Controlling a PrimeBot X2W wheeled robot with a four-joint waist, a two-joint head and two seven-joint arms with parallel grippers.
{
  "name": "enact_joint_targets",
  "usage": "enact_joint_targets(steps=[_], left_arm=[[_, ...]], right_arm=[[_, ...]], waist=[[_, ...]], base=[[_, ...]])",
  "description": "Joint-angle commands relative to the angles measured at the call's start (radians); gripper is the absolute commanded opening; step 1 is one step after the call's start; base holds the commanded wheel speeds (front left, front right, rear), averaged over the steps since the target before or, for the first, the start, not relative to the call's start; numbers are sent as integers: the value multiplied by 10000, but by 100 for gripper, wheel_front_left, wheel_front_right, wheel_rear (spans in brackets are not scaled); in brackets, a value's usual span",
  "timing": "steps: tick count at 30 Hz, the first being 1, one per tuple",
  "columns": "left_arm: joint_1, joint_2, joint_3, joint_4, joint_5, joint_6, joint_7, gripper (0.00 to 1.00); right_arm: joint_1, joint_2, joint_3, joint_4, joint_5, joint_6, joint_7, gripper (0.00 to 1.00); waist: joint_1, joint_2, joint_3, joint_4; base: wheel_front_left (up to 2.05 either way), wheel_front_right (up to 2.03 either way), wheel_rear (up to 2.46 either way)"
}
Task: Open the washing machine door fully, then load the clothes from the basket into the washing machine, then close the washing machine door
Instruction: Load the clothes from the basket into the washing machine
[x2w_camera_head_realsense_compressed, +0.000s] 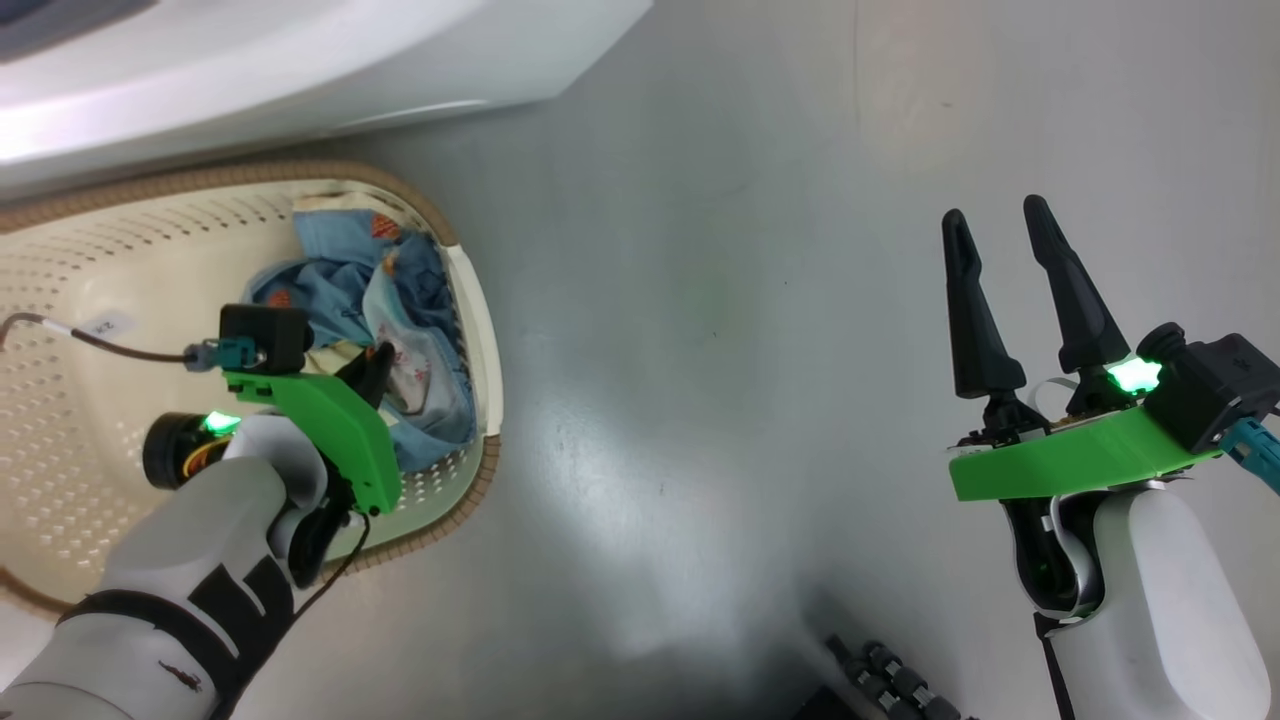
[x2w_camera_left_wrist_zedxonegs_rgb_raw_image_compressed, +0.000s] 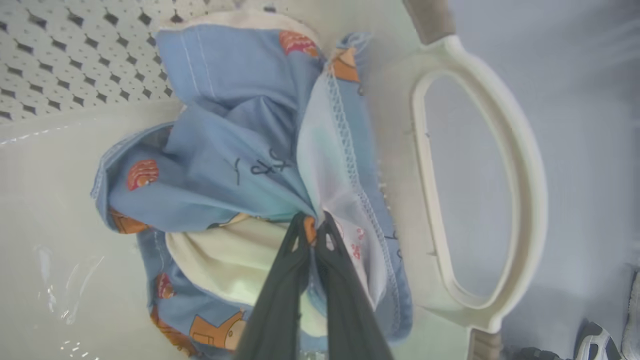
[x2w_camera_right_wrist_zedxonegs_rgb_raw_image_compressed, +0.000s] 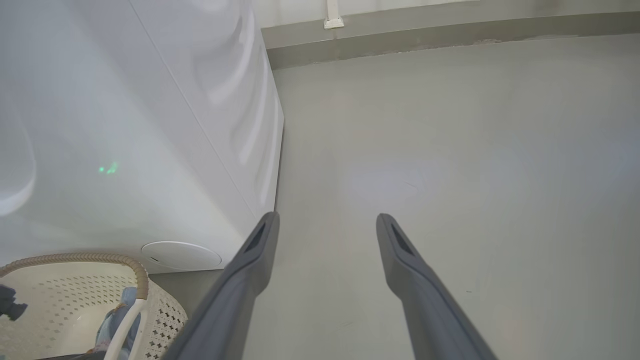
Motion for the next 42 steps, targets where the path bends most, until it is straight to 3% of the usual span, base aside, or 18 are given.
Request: enact_joint_targets(steps=[1, 10, 18, 32, 42], left_arm=[[79, 154, 97, -120, -67, -14, -139, 0], [392, 278, 314, -469, -297, -14, -478, 0], [1464, 466, 2375, -1149, 972, -14, -486, 0], [4296, 55, 6705, -2662, 4206, -14, -487, 0], [5736, -160, 8562, -3882, 5954, -14, -488, 0]], right_arm=[[337, 12, 166, -201, -77, 16, -48, 100], [425, 12, 68, -35, -210, 16, -48, 100], [766, -156, -51, 197, -235, 16, -48, 100], [1740, -528, -169, 614, -161, 16, -48, 100], [2398, -761, -277, 743, -84, 16, -48, 100]], waist=[[0, -1, -138, 92], [0, -1, -1102, 517], [0, -1, -2247, 998], [0, -1, -4414, 1758], [0, -1, -5460, 2033]], base=[[0, 0, 0], [0, 0, 0], [0, 0, 0], [0, 0, 0], [0, 0, 0]])
